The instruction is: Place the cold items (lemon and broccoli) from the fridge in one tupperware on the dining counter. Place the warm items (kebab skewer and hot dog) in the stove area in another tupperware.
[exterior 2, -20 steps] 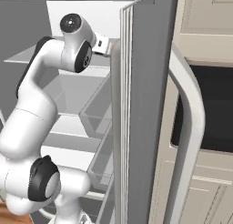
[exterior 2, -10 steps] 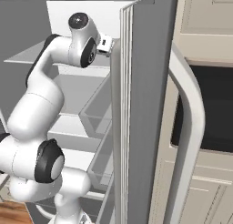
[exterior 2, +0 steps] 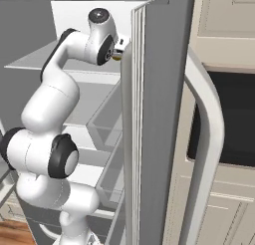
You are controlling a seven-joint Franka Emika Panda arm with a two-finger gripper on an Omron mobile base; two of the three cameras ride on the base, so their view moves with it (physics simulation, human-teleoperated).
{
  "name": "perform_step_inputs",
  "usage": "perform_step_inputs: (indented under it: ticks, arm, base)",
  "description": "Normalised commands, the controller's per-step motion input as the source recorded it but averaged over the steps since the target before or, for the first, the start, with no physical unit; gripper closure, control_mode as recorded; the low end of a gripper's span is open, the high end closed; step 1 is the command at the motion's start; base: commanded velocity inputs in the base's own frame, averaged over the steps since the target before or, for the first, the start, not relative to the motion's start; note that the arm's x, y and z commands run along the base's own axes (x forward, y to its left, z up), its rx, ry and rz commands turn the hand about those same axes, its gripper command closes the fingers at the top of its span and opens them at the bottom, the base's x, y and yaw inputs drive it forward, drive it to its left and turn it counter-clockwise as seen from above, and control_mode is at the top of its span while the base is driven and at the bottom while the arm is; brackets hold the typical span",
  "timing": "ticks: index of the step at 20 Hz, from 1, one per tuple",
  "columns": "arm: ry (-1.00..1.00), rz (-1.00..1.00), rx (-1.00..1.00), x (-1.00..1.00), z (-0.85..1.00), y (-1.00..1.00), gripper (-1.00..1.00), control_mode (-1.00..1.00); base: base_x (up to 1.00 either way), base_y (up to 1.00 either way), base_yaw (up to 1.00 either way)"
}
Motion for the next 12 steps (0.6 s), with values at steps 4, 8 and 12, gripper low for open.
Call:
perform_step_inputs:
  ticks: [4,8,12]
  arm:
    - [0.0,0.01,0.0,0.24,0.0,-0.06,-1.0,-1.0]
    - [0.0,0.0,0.0,0.27,-0.02,0.0,-1.0,-1.0]
    - [0.0,0.01,0.0,0.24,-0.06,0.0,-1.0,-1.0]
  base:
    - [0.0,0.0,0.0]
    - [0.0,0.0,0.0]
    - [0.0,0.0,0.0]
